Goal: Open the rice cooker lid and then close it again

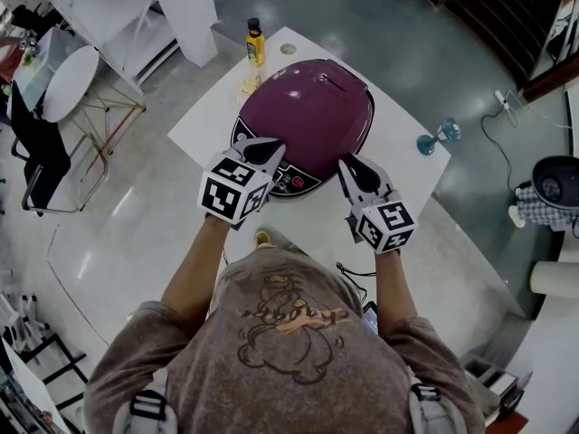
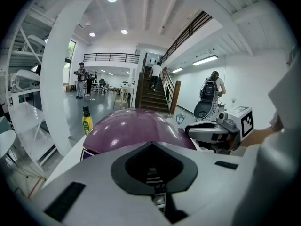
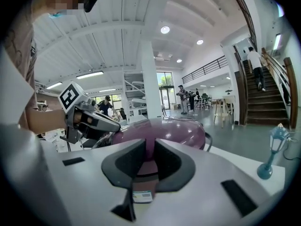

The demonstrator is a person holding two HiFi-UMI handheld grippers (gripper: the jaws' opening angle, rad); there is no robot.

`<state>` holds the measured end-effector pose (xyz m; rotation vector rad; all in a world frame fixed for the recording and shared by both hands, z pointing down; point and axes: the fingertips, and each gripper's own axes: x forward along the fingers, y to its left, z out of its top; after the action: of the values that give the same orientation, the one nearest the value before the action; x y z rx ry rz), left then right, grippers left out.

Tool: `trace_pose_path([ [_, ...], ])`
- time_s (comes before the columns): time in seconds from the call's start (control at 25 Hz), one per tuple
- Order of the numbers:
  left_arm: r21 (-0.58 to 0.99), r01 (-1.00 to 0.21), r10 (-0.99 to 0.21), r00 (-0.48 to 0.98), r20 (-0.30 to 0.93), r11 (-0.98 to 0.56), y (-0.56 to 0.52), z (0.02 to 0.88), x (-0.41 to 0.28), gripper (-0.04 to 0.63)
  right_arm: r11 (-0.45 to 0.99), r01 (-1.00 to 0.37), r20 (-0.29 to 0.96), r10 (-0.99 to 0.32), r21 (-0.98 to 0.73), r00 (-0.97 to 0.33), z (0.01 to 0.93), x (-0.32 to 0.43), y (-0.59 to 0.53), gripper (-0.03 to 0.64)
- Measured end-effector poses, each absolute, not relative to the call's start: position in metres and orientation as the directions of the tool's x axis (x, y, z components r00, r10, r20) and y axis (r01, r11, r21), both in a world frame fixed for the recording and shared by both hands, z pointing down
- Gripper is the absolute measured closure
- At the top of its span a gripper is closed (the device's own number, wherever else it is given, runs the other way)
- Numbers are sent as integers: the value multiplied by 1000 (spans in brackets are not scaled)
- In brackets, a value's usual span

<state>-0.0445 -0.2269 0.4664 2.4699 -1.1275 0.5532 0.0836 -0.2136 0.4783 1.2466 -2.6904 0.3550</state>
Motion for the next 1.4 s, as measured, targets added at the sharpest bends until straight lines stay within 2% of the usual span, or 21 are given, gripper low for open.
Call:
trace_pose_path([
  [0.4, 155, -771, -614, 596, 517, -618, -228, 469, -44, 575, 614, -779, 252, -740, -123, -623, 480, 84, -215, 580],
  [1.4, 179, -768, -564, 587, 581, -615, -229, 475, -43, 577, 588, -788, 232, -754, -182, -615, 483, 87, -217, 621],
])
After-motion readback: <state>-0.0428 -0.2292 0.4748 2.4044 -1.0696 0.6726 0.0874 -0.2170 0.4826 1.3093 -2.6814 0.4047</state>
